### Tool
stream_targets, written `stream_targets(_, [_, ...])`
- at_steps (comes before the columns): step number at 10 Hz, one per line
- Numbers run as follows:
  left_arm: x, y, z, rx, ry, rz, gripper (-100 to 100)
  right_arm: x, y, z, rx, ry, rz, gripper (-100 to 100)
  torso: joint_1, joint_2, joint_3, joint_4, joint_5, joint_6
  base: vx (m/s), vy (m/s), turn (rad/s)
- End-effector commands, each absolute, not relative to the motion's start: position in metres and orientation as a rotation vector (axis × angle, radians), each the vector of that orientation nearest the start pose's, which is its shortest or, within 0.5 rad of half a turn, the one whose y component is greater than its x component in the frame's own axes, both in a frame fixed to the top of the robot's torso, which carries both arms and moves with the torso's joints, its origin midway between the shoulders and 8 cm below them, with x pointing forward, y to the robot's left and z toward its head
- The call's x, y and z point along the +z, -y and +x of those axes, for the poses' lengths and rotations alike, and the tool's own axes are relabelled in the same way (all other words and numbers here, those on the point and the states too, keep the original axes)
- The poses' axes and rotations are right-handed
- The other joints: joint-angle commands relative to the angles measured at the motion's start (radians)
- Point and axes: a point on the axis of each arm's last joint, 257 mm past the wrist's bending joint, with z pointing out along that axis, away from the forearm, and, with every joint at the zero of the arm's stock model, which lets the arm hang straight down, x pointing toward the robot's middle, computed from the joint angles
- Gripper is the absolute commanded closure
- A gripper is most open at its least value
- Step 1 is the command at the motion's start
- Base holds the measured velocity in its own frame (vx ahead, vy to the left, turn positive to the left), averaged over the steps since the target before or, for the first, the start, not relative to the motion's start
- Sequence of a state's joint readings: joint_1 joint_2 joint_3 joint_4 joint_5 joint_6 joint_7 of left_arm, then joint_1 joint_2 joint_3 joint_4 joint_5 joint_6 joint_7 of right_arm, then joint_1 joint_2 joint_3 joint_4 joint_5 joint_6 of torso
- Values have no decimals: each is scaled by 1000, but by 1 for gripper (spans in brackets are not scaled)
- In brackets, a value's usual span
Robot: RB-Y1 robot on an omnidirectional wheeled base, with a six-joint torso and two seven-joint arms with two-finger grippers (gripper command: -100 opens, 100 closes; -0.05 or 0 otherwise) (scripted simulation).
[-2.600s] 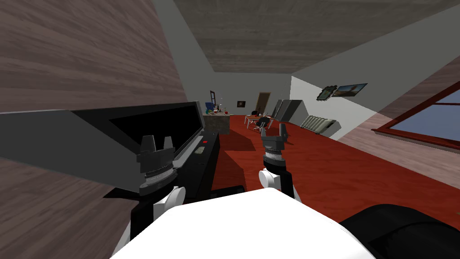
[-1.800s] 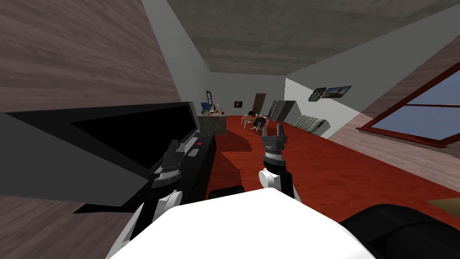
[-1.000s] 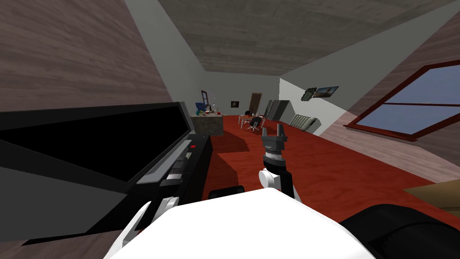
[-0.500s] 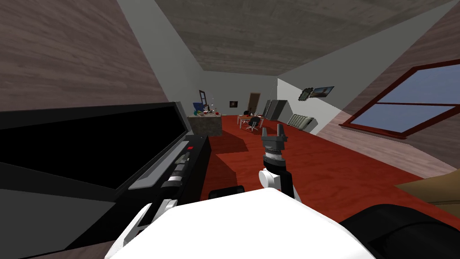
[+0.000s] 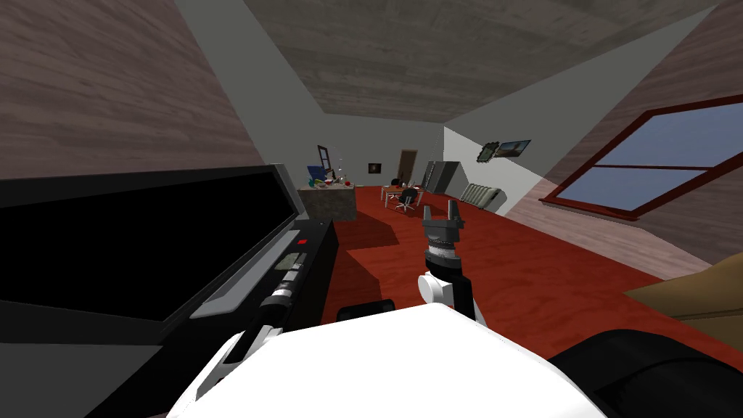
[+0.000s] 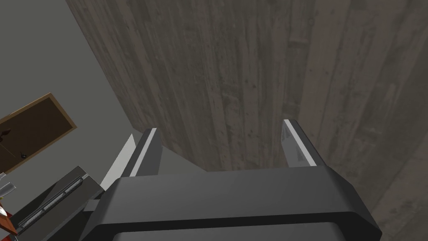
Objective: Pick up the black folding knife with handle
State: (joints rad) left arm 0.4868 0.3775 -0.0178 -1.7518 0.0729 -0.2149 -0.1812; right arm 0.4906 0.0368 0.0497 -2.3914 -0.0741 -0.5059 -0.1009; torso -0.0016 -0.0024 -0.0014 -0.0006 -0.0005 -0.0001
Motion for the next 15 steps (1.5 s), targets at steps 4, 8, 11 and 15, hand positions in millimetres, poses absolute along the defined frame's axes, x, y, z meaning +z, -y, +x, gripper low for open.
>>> stream_targets(4, [-346, -389, 377, -681, -1593, -1029, -100, 76, 272, 318, 1523, -419, 662, 0, 1, 0, 0, 0, 0, 0, 42, -20, -50])
stream_targets(8, [-398, -421, 354, -565, -1688, -1151, -100, 76, 272, 318, 1523, -419, 662, 0, 1, -1, -1, 0, 0, 0, 56, -12, -59])
stream_targets(11, [-440, -452, 328, -459, -1754, -1273, -100, 76, 272, 318, 1523, -419, 662, 0, 2, 0, 0, 0, 0, 0, 44, 5, -63])
stream_targets(15, [-480, -482, 294, -341, -1809, -1416, -100, 76, 272, 318, 1523, -419, 662, 0, 2, 0, 0, 0, 0, 0, 46, 8, -49])
